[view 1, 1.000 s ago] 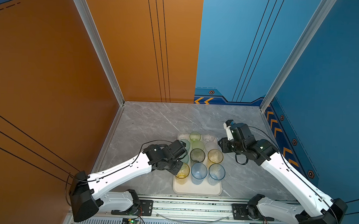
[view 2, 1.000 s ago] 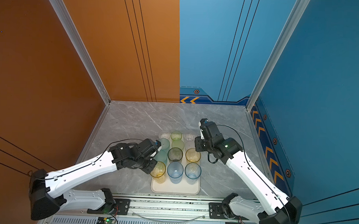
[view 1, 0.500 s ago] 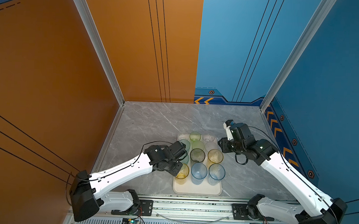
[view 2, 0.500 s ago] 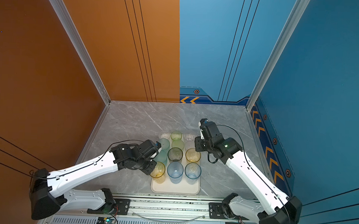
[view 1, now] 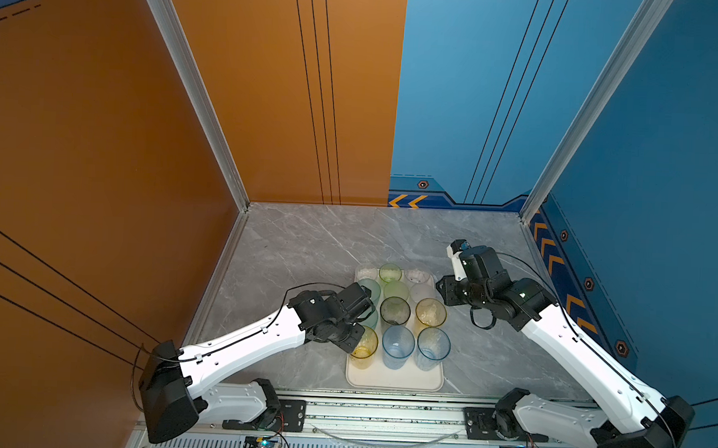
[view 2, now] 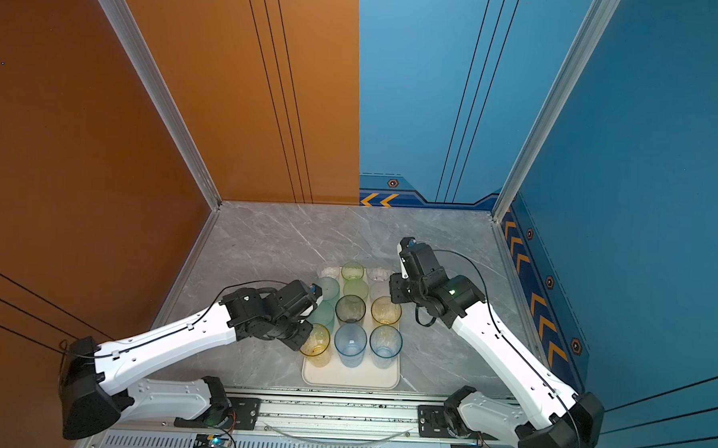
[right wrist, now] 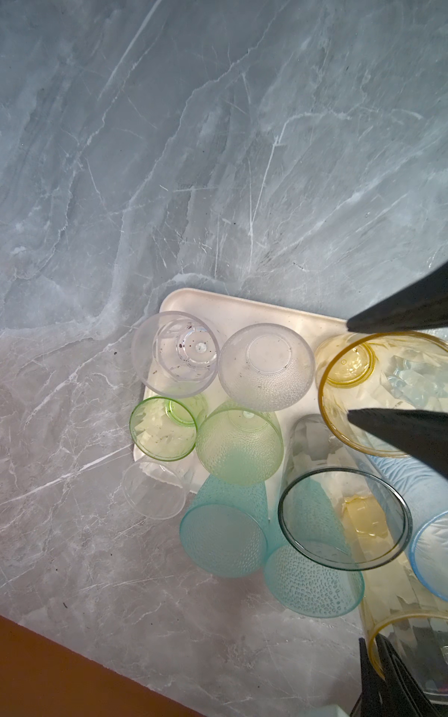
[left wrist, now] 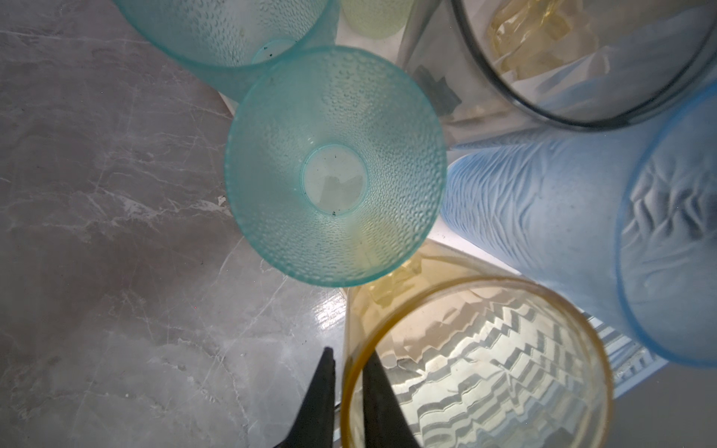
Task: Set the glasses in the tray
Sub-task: 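Lower the yellow glass onto the tray beside the teal glass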
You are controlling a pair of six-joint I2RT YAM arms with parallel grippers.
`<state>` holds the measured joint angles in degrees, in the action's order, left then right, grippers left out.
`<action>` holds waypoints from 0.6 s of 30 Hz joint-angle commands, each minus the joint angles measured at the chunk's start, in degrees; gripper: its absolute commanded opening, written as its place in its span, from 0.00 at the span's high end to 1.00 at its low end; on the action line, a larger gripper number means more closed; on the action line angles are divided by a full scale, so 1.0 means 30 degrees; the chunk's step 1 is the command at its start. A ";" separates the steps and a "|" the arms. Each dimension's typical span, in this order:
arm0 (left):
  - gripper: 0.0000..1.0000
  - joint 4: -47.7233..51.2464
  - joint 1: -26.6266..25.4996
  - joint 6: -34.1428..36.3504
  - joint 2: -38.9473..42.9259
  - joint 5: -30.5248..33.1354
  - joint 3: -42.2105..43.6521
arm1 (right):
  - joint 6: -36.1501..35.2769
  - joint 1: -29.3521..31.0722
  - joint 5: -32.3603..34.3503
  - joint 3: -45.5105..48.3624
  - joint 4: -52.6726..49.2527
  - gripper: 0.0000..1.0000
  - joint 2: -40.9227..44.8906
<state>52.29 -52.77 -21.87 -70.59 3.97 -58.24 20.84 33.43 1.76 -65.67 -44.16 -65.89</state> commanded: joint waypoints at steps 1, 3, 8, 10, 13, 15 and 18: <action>0.84 0.0419 0.0105 0.0344 0.0150 -0.0020 -0.0128 | -0.0033 -0.0029 0.0278 -0.0284 -0.0495 0.68 -0.0147; 0.84 0.0412 0.0048 0.0404 0.0154 0.0076 -0.0128 | -0.0033 0.0000 0.0278 -0.0280 -0.0488 0.68 -0.0153; 0.84 0.0424 -0.0005 0.0448 0.0079 0.0182 -0.0787 | -0.0033 -0.0011 0.0278 -0.0310 -0.0491 0.68 -0.0190; 0.84 0.0378 -0.0014 0.0463 0.0034 0.0259 -0.0859 | -0.0062 0.0004 0.0264 -0.0317 -0.0512 0.68 -0.0177; 0.84 0.0266 -0.0068 0.0521 0.0033 0.0296 -0.1003 | -0.0062 -0.0003 0.0292 -0.0302 -0.0498 0.68 -0.0184; 0.84 0.0228 -0.0080 0.0580 -0.0009 0.0236 -0.1091 | -0.0062 -0.0009 0.0280 -0.0315 -0.0503 0.68 -0.0157; 0.84 0.0236 -0.0132 0.0639 -0.0113 0.0176 -0.1240 | -0.0062 -0.0011 0.0264 -0.0291 -0.0487 0.68 -0.0166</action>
<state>52.27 -52.90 -20.80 -70.61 3.99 -59.94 20.84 33.43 1.76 -65.67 -44.18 -65.91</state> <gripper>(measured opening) 0.164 0.320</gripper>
